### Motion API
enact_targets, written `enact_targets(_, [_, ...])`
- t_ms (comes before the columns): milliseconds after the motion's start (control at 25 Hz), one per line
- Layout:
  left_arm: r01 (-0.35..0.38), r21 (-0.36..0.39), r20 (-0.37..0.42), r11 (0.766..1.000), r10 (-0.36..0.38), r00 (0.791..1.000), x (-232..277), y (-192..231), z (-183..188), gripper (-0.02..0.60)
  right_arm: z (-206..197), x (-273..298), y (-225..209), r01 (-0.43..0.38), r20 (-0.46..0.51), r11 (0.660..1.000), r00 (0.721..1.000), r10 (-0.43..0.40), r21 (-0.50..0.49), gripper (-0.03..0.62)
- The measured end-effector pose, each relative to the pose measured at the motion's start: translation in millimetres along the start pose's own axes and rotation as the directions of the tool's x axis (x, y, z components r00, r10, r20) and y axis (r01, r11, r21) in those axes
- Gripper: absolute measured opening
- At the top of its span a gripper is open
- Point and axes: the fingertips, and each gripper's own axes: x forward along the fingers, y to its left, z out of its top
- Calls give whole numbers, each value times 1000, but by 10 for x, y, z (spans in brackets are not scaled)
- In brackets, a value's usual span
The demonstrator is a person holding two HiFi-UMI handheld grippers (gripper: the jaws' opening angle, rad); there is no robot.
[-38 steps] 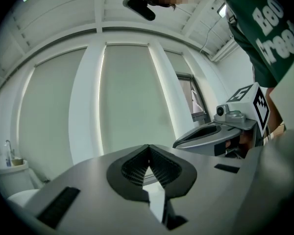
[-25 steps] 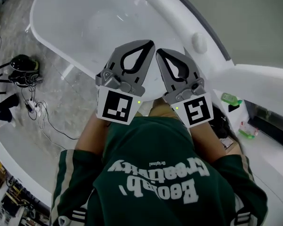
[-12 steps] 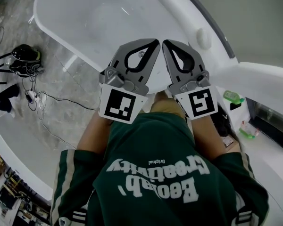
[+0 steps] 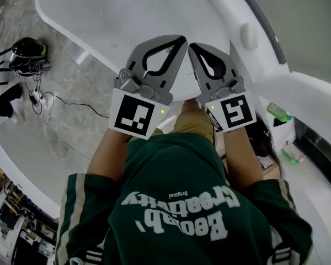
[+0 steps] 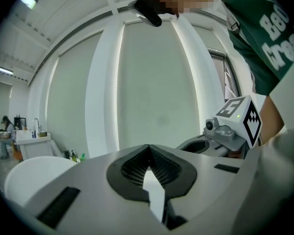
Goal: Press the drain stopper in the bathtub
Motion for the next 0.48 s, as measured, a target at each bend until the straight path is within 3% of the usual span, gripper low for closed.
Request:
enact_targets(160, [-33, -11, -50, 999, 32, 998, 220, -10, -374, 9, -529, 117, -127, -46, -69, 997, 996, 50, 56, 9])
enact_targets(480, [-61, -62, -139, 996, 52, 989, 274, 425, -1409, 9, -1541, 837, -139, -90, -233, 993, 967, 106, 78, 9])
